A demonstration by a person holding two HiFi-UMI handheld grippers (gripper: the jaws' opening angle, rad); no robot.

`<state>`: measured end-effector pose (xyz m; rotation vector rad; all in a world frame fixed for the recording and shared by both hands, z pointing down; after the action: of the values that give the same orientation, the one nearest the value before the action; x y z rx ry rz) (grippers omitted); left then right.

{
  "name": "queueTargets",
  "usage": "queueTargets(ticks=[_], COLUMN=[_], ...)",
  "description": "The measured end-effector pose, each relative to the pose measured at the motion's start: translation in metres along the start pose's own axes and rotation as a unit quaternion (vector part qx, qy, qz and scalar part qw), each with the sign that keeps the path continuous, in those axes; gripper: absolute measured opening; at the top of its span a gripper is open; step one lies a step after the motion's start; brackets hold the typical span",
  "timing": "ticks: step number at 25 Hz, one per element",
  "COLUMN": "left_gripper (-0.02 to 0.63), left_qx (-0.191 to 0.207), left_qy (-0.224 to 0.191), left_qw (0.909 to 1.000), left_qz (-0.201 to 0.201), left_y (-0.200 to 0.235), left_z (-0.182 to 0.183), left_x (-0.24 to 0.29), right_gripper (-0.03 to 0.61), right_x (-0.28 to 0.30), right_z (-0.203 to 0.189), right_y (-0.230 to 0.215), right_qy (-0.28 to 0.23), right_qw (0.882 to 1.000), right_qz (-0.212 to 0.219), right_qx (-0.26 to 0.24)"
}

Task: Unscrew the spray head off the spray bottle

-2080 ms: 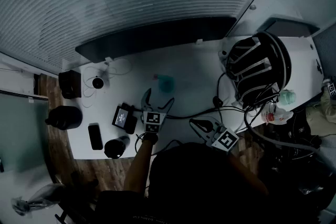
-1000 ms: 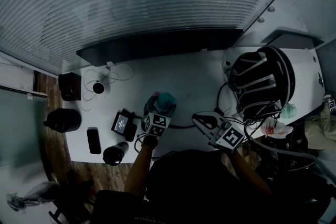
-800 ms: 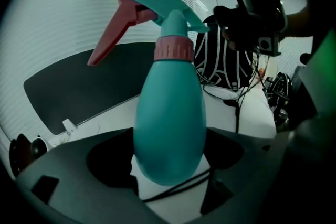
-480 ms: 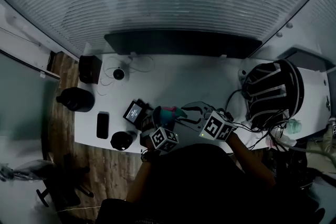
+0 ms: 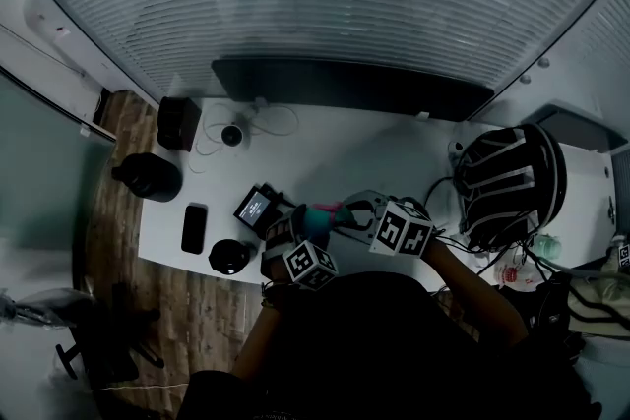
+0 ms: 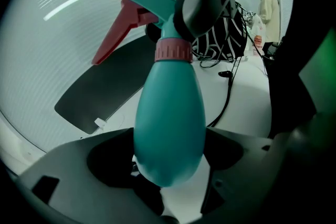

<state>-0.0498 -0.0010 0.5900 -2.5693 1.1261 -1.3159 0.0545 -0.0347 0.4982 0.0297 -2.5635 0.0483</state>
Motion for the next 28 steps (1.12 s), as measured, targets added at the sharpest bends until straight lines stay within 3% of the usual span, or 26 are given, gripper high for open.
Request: queueTargets(ticks=[4,10,19,22,24,26,27,28], left_gripper=[0.393,0.393,0.393,0.393,0.391,0.390,0.390,0.389], left_qx=[0.030,0.022,0.102,0.095,0.085,0.082,0.076,0.065], left_qy=[0.034,0.070,0.087,0.080,0.061,0.037,0.021,0.002], left_qw=[0.9990,0.9973,0.9909,0.9920,0.9935,0.9935,0.9926,0.9899], left_qz=[0.004,-0.007,-0.001,-0.022,-0.044,-0.070,-0.093,-0.126], left_y=[0.003,-0.007,-0.012,-0.016,-0.019,-0.022,-0.022,-0.024], left_z=[0.004,-0.008,-0.003,-0.005,-0.009,-0.009,-0.006,-0.002], left_x=[-0.005,0.004,0.001,0.003,0.004,0.002,-0.002,-0.005], right_gripper=[0.120,0.120,0.119,0.118,0.117,0.112,0.112,0.112], right_x=[0.000,0.008,0.015,0.017,0.014,0.008,0.004,0.000], right_z=[0.000,-0.009,-0.026,-0.026,-0.019,-0.010,-0.006,-0.004], right_y=[-0.003,-0.001,0.005,0.009,0.014,0.024,0.031,0.040], right_qy=[0.009,0.046,0.077,0.081,0.093,0.124,0.145,0.165], right_qw=[0.999,0.996,0.993,0.993,0.994,0.987,0.974,0.951], right_qz=[0.003,-0.006,0.028,0.038,0.048,0.059,0.070,0.084], right_qx=[0.034,0.073,0.090,0.083,0.036,-0.079,-0.159,-0.247])
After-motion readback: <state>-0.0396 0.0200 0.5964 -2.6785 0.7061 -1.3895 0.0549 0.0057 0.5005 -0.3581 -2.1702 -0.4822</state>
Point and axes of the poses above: the fingertips, and each gripper's own axes: x forward along the fingers, y to its left, z out of its top, the point moved 8 cm from there along -x, backward along the fingers, and after that the axes turned 11 degrees about -y, right-handed, at the moved point
